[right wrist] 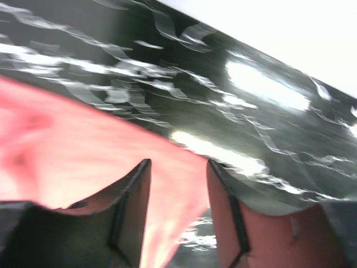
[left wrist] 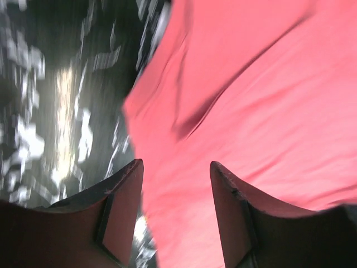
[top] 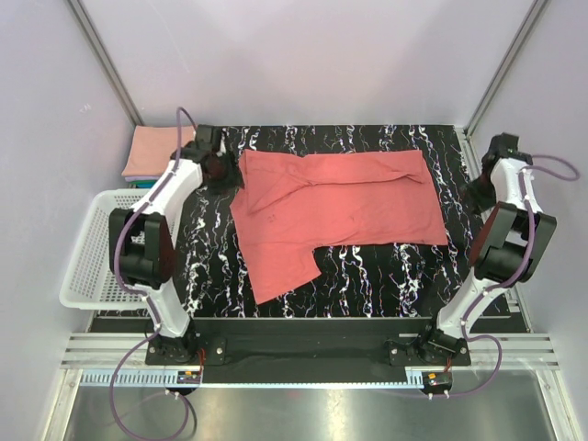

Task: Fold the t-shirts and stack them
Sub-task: Fold the tshirt

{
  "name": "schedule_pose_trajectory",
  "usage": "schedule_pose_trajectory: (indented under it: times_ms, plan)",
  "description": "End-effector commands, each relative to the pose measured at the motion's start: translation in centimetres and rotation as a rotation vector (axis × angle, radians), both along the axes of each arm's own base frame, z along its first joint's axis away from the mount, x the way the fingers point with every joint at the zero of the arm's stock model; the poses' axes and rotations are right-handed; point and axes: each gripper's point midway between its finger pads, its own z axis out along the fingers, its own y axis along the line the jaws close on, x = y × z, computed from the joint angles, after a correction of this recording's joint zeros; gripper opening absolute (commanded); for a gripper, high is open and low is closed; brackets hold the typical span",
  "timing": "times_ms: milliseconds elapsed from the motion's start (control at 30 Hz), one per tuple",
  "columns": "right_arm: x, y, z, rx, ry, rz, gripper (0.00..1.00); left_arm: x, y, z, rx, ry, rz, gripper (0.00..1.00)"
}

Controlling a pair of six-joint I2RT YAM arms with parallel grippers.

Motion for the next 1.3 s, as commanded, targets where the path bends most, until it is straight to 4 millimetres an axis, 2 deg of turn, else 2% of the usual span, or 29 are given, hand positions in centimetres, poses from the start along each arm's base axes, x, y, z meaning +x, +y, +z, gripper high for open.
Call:
schedule_pose_trajectory:
  times_ms: [0, 33, 67, 100, 133, 167, 200, 233, 267, 300, 333, 367, 400, 433, 500, 533, 567, 600, 767, 867, 1000, 1167, 1267]
  plan:
    - [4.7, 1.2, 2.9, 0.044, -0.134, 0.065, 0.54, 3.5, -1.6, 1.2, -0.122, -0.063, -0.057, 0.56]
    - [6.2, 3.0, 3.2, 0.1, -0.179, 0.112, 0.57, 4.0, -2.1, 1.3, -0.137, -0.073, -0.08, 0.56]
    - [8.0, 3.5, 4.5, 0.098, -0.232, 0.139, 0.59, 4.5, -2.2, 1.1, -0.141, -0.073, -0.083, 0.56]
    - [8.8, 4.0, 3.7, 0.108, -0.215, 0.154, 0.61, 5.6, -2.5, 0.6, -0.146, -0.068, -0.077, 0.56]
    - [9.4, 4.1, 3.7, 0.097, -0.21, 0.16, 0.62, 6.2, -2.8, 0.6, -0.172, -0.063, -0.065, 0.56]
    - [10.8, 4.7, 4.7, 0.086, -0.234, 0.179, 0.62, 6.9, -3.1, 0.5, -0.185, -0.068, -0.063, 0.56]
    - [11.7, 4.9, 4.6, 0.088, -0.243, 0.198, 0.61, 7.7, -3.3, 0.5, -0.192, -0.081, -0.057, 0.56]
    - [12.7, 5.0, 3.0, 0.091, -0.223, 0.212, 0.58, 8.7, -3.7, 0.3, -0.209, -0.081, -0.057, 0.56]
    - [13.8, 4.9, 3.7, 0.076, -0.239, 0.222, 0.57, 9.1, -3.8, -0.1, -0.212, -0.069, -0.053, 0.56]
    - [14.3, 5.0, 1.5, 0.095, -0.193, 0.216, 0.56, 9.1, -3.5, -0.7, -0.205, -0.041, -0.042, 0.56]
    - [14.6, 4.9, 1.1, 0.102, -0.181, 0.209, 0.55, 9.2, -2.8, -1.7, -0.199, -0.019, -0.018, 0.56]
    - [15.4, 4.8, 1.6, 0.101, -0.19, 0.214, 0.55, 9.2, -2.3, -2.1, -0.193, -0.014, -0.002, 0.55]
    - [15.8, 4.8, 0.1, 0.113, -0.174, 0.222, 0.55, 9.2, -2.0, -2.5, -0.194, -0.016, 0.009, 0.55]
    - [16.6, 5.1, 0.0, 0.126, -0.196, 0.243, 0.55, 8.8, -1.8, -3.2, -0.196, -0.004, 0.015, 0.55]
    - [19.4, 5.6, -0.1, 0.134, -0.302, 0.374, 0.56, 9.3, -2.1, -3.6, -0.216, -0.028, 0.0, 0.55]
    - [20.3, 6.9, 0.0, 0.193, -0.357, 0.452, 0.56, 9.3, -2.9, -3.6, -0.261, -0.03, -0.026, 0.54]
    - [21.5, 7.2, 0.5, 0.194, -0.414, 0.513, 0.54, 8.9, -3.2, -4.3, -0.282, -0.021, -0.029, 0.53]
    - [21.8, 7.6, -0.3, 0.241, -0.429, 0.534, 0.54, 9.7, -3.6, -3.9, -0.307, -0.062, -0.025, 0.53]
    - [23.3, 9.1, -0.9, 0.313, -0.506, 0.585, 0.49, 9.2, -4.8, -4.3, -0.393, -0.098, -0.034, 0.51]
    - [22.9, 8.7, -2.3, 0.303, -0.469, 0.581, 0.49, 9.3, -5.2, -3.9, -0.418, -0.108, -0.042, 0.5]
    - [22.5, 8.4, -2.8, 0.278, -0.451, 0.594, 0.45, 10.2, -5.4, -3.4, -0.428, -0.113, -0.035, 0.5]
    - [21.9, 8.2, -3.3, 0.273, -0.42, 0.602, 0.4, 9.9, -4.8, -4.0, -0.389, -0.08, -0.011, 0.5]
    - [20.8, 8.1, -4.0, 0.283, -0.353, 0.579, 0.38, 10.0, -4.4, -3.6, -0.364, -0.08, 0.0, 0.5]
